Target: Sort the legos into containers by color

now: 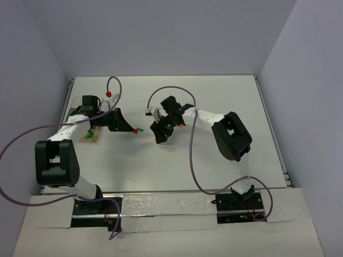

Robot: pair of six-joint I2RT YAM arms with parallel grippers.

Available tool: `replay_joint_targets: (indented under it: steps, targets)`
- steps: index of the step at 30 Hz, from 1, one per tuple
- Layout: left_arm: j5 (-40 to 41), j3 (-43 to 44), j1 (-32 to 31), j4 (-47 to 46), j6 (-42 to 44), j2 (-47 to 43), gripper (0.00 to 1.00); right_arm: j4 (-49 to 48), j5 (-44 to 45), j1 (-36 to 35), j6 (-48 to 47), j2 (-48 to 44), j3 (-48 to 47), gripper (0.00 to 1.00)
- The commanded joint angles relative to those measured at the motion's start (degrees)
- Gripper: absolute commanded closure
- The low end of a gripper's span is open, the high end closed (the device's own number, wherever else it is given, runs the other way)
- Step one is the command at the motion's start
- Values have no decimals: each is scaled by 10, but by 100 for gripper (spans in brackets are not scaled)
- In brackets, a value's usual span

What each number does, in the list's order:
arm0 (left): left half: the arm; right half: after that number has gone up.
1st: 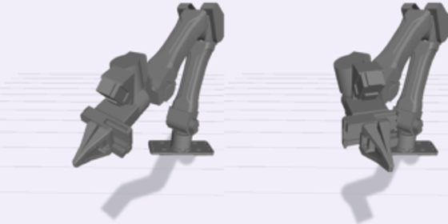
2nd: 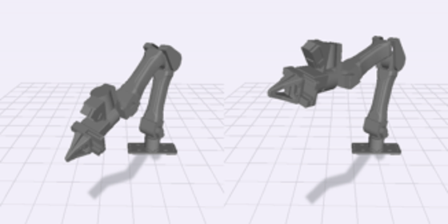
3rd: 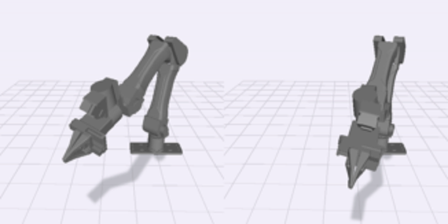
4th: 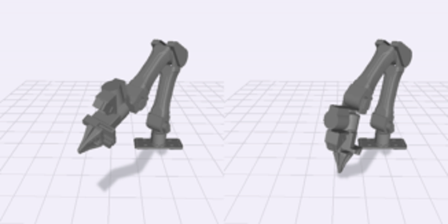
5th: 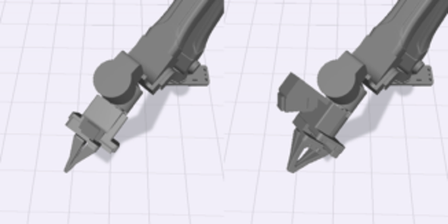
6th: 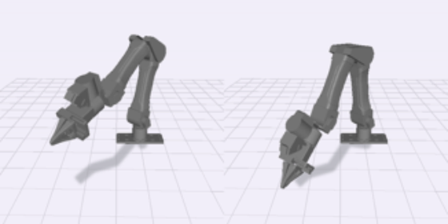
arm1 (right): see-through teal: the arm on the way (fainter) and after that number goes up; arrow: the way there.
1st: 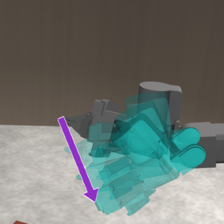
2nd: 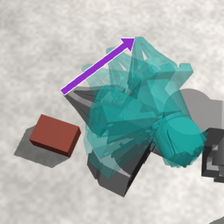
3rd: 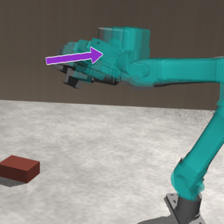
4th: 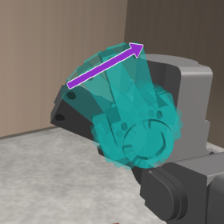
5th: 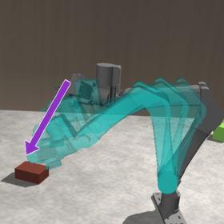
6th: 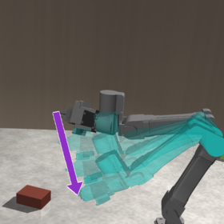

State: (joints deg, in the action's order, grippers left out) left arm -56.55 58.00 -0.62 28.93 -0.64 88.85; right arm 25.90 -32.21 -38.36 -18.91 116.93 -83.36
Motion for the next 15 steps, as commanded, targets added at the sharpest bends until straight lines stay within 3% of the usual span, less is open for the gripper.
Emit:
replay_joint_targets:
  steps: [1, 6, 15]
  targets:
    - [-45, 21, 4, 45, 76, 3, 100, -3, -66, 6, 3, -36, -13, 36]
    - [-81, 18, 4, 79, 127, 0, 100, 7, -213, 26, 5, -81, -14, 35]
    - [-170, 43, 2, 210, 270, 18, 100, -6, -293, 27, 45, -80, -46, 35]
